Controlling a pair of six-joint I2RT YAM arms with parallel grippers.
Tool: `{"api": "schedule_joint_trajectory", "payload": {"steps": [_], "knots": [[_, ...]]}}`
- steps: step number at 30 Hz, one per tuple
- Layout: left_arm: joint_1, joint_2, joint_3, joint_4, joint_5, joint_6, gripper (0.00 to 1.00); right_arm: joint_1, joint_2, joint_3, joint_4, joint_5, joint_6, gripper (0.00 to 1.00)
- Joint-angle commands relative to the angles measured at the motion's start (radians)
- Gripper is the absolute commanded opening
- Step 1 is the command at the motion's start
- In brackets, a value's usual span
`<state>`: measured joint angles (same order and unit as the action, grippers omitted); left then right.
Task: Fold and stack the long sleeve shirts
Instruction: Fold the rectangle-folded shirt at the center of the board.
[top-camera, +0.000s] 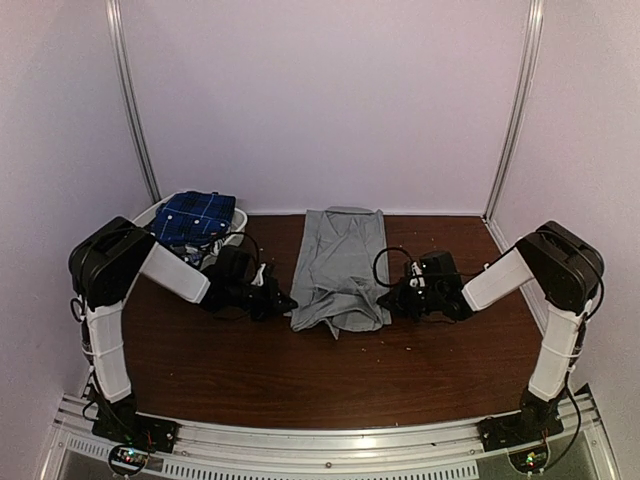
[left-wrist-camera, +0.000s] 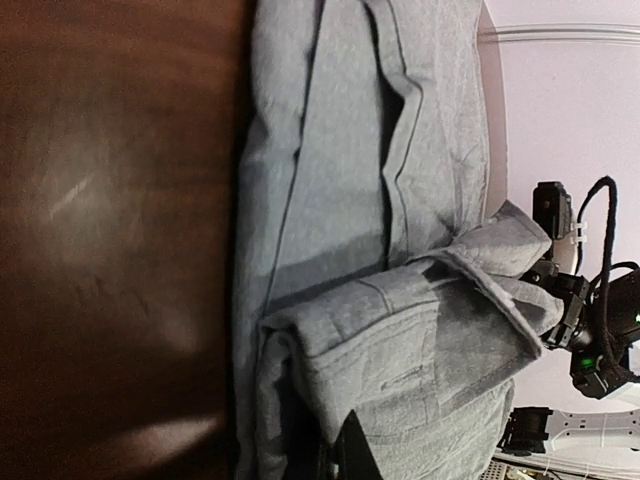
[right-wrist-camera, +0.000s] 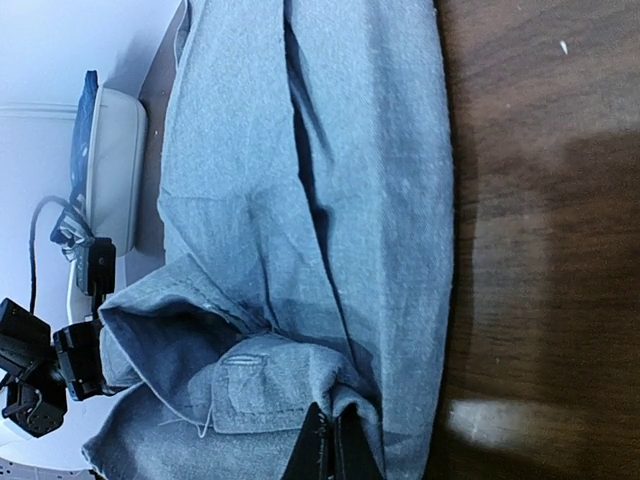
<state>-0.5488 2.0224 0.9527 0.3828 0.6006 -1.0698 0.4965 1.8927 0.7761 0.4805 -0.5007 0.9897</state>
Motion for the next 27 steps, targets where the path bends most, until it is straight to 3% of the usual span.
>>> {"api": "schedule_joint_trajectory", "payload": {"steps": [1, 7, 14, 17, 20, 27], "knots": [[-0.028, -0.063, -0.105, 0.096, -0.02, -0.059, 0.0, 0.014, -0.022, -0.072, -0.011, -0.008, -0.014, 0.0], [-0.058, -0.125, -0.153, 0.101, -0.034, -0.082, 0.0, 0.043, -0.051, -0.097, -0.04, 0.0, -0.039, 0.0], [-0.056, -0.144, -0.064, 0.025, -0.048, -0.061, 0.0, 0.037, -0.061, -0.019, -0.115, 0.015, -0.073, 0.01], [-0.045, -0.127, -0.028, 0.014, -0.048, -0.056, 0.0, 0.027, -0.069, 0.009, -0.141, 0.027, -0.08, 0.1], [-0.031, -0.103, 0.012, 0.012, -0.042, -0.052, 0.0, 0.016, -0.075, 0.035, -0.163, 0.033, -0.087, 0.26], [-0.008, -0.081, 0.057, 0.007, -0.053, -0.055, 0.17, 0.002, -0.102, 0.073, -0.209, 0.041, -0.108, 0.53]]}}
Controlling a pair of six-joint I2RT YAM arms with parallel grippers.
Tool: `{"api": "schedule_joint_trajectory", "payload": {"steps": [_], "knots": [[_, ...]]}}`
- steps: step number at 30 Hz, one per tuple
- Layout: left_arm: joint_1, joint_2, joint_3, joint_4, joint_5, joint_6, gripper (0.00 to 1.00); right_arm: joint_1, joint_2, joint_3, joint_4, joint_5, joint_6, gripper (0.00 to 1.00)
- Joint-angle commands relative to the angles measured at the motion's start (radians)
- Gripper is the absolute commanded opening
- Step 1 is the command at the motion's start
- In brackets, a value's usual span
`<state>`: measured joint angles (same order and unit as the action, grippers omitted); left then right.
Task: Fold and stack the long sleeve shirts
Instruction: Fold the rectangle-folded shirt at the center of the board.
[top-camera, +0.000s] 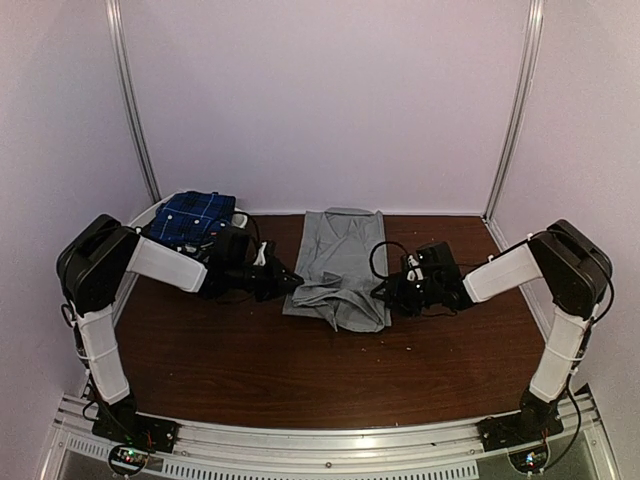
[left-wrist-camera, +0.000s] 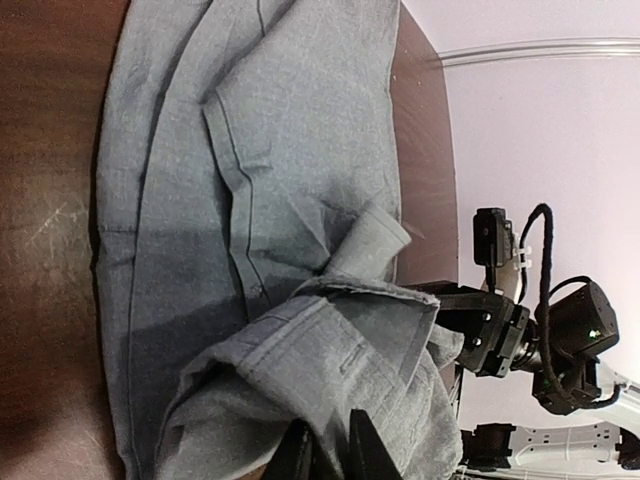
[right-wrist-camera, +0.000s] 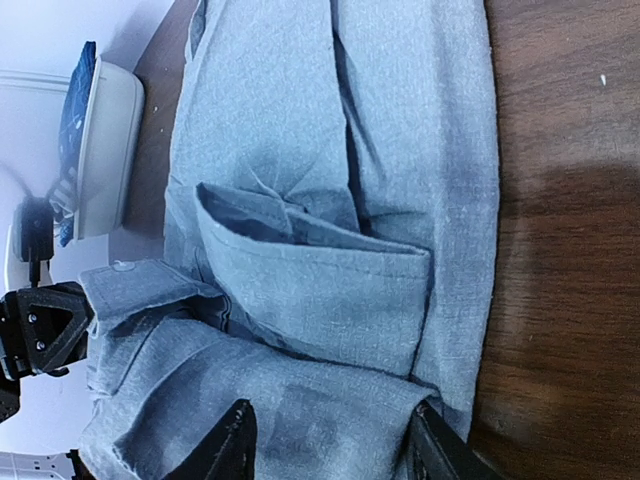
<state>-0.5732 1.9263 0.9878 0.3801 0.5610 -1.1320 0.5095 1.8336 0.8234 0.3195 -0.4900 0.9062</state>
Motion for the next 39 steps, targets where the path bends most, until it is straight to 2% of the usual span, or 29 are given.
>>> {"api": "schedule_joint_trajectory", "payload": {"steps": [1, 5, 9, 16, 21, 27, 32, 39], "knots": [[0.017, 0.015, 0.022, 0.01, -0.013, 0.006, 0.2, -0.012, -0.049, 0.028, -0.058, 0.035, -0.03, 0.56], [0.019, 0.004, 0.008, 0.013, -0.02, 0.005, 0.37, -0.012, -0.077, 0.042, -0.109, 0.062, -0.068, 0.67], [0.021, -0.009, 0.007, -0.003, -0.031, 0.033, 0.46, -0.013, -0.105, 0.05, -0.164, 0.1, -0.127, 0.72], [0.021, -0.016, 0.03, -0.031, -0.035, 0.067, 0.48, 0.019, -0.21, 0.023, -0.27, 0.216, -0.284, 0.74], [0.021, -0.009, 0.04, -0.038, -0.03, 0.069, 0.47, 0.078, -0.306, -0.053, -0.306, 0.277, -0.362, 0.69], [0.021, -0.007, 0.041, -0.038, -0.027, 0.067, 0.46, 0.185, -0.352, -0.128, -0.312, 0.31, -0.358, 0.61], [0.021, -0.005, 0.041, -0.039, -0.027, 0.067, 0.46, 0.231, -0.309, -0.143, -0.274, 0.294, -0.307, 0.52], [0.021, -0.002, 0.048, -0.044, -0.026, 0.069, 0.46, 0.269, -0.201, -0.108, -0.206, 0.268, -0.241, 0.46]]}}
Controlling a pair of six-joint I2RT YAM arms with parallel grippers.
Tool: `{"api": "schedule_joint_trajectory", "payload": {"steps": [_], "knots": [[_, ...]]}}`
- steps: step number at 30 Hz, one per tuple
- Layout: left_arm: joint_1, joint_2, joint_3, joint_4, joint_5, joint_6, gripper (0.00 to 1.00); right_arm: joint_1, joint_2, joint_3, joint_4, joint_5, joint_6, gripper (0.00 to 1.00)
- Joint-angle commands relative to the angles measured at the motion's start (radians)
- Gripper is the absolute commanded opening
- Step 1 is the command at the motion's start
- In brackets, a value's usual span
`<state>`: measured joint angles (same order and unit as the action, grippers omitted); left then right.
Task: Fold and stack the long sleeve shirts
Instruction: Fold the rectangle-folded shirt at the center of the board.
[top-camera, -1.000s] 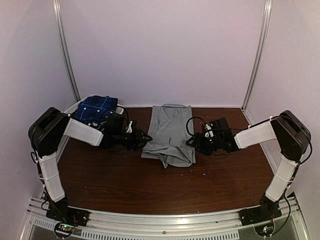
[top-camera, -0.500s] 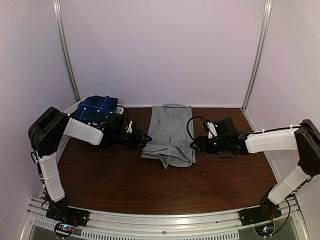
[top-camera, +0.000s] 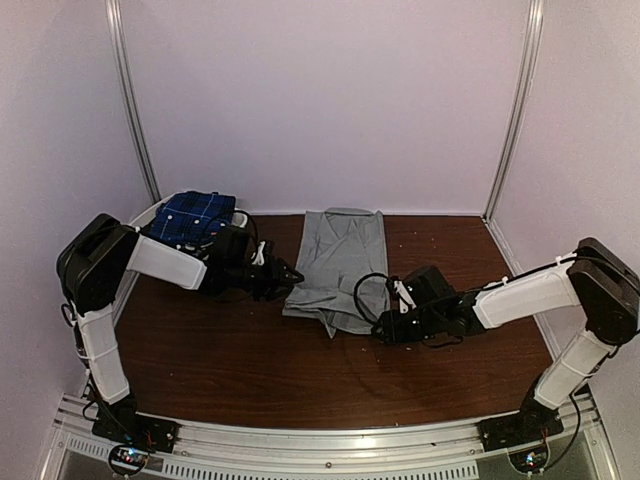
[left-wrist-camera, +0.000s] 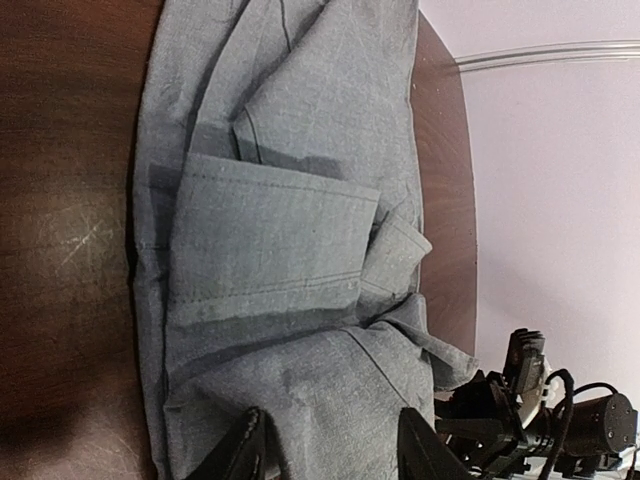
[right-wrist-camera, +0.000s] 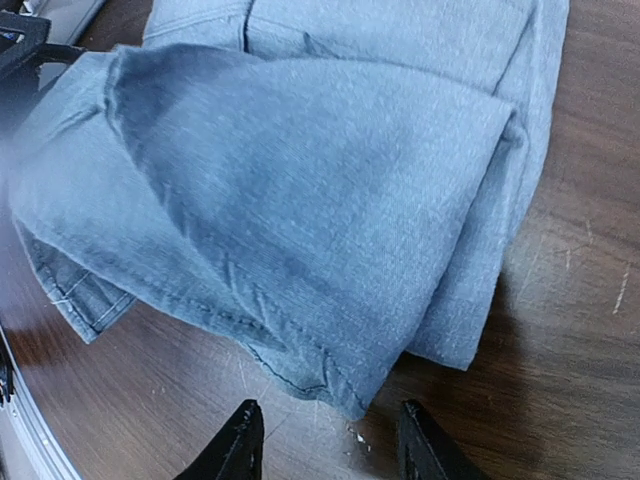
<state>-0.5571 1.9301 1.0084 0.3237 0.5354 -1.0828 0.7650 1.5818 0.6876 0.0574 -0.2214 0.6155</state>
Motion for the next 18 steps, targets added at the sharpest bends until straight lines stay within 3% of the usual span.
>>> {"api": "schedule_joint_trajectory", "payload": {"steps": [1, 6, 14, 18], "knots": [[0.005, -0.005, 0.028, 0.012, 0.0, 0.021, 0.46, 0.014, 0.067, 0.038, 0.061, -0.001, 0.057, 0.45], [0.005, -0.005, 0.034, 0.009, -0.002, 0.024, 0.45, 0.014, 0.108, 0.1, 0.068, -0.013, 0.082, 0.4], [0.005, -0.003, 0.057, -0.018, -0.009, 0.045, 0.46, -0.015, 0.105, 0.234, 0.019, -0.028, 0.102, 0.07], [0.005, 0.01, 0.077, -0.02, -0.011, 0.046, 0.46, -0.071, 0.137, 0.322, -0.001, -0.025, 0.097, 0.01]]}}
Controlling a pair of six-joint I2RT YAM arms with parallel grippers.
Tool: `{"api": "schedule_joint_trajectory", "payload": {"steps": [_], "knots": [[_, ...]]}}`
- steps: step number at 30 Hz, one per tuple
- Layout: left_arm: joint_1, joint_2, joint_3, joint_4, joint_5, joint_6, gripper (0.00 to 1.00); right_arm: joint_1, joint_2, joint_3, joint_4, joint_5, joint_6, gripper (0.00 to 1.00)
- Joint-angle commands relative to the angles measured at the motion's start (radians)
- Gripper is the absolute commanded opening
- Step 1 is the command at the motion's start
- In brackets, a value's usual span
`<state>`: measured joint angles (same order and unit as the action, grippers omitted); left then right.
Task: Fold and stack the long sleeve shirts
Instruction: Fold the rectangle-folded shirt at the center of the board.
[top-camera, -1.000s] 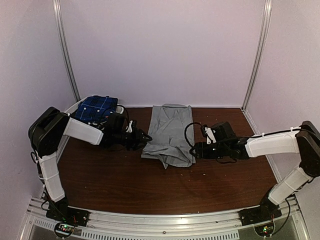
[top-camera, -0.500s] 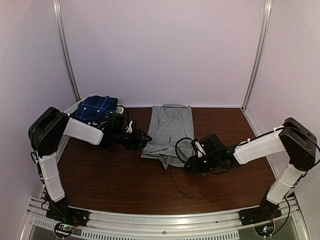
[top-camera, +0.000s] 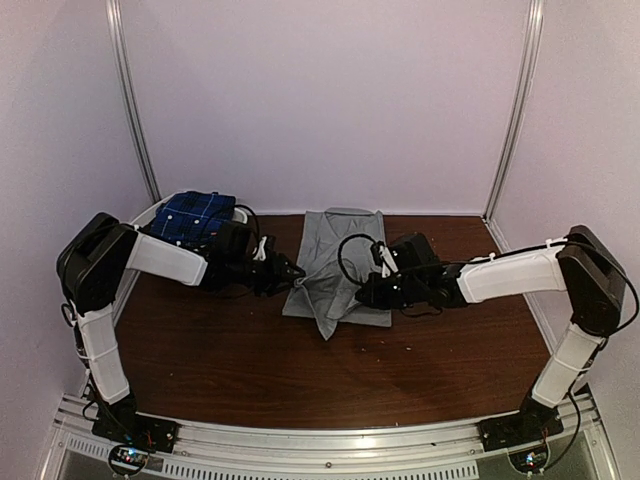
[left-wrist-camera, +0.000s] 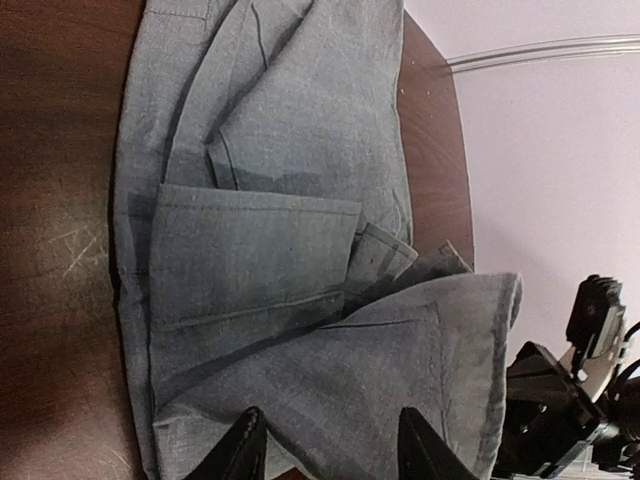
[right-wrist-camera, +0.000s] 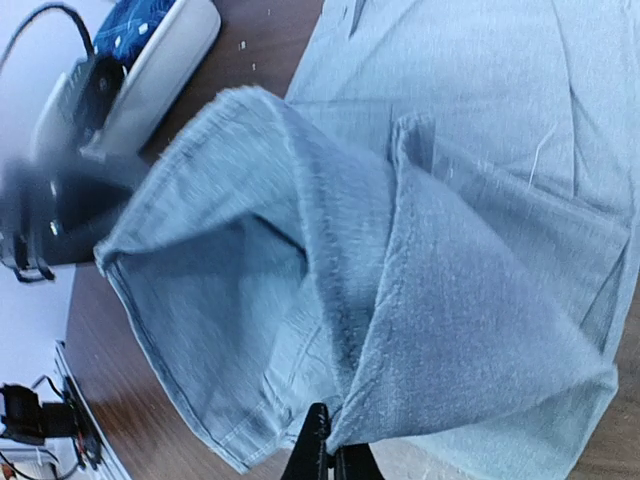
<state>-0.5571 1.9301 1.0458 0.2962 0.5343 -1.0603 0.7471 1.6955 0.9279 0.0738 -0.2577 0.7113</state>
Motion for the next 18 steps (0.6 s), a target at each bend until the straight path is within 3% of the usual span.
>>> {"api": "schedule_joint_trajectory", "payload": {"steps": [1, 6, 9, 13, 18], "knots": [[0.005, 0.015, 0.045, 0.007, -0.013, 0.021, 0.46, -0.066, 0.038, 0.105, -0.019, 0.018, -0.002, 0.0], [0.008, 0.036, 0.072, 0.027, -0.046, -0.019, 0.47, -0.144, 0.143, 0.223, -0.01, 0.011, 0.005, 0.0], [0.009, 0.05, 0.088, 0.039, -0.073, -0.043, 0.5, -0.17, 0.206, 0.303, -0.037, 0.001, -0.005, 0.08], [0.011, 0.062, 0.106, 0.035, -0.107, -0.048, 0.53, -0.194, 0.229, 0.353, -0.066, 0.03, -0.017, 0.24], [0.014, 0.078, 0.121, 0.041, -0.116, -0.044, 0.58, -0.219, 0.192, 0.367, -0.124, 0.087, -0.05, 0.54]]}}
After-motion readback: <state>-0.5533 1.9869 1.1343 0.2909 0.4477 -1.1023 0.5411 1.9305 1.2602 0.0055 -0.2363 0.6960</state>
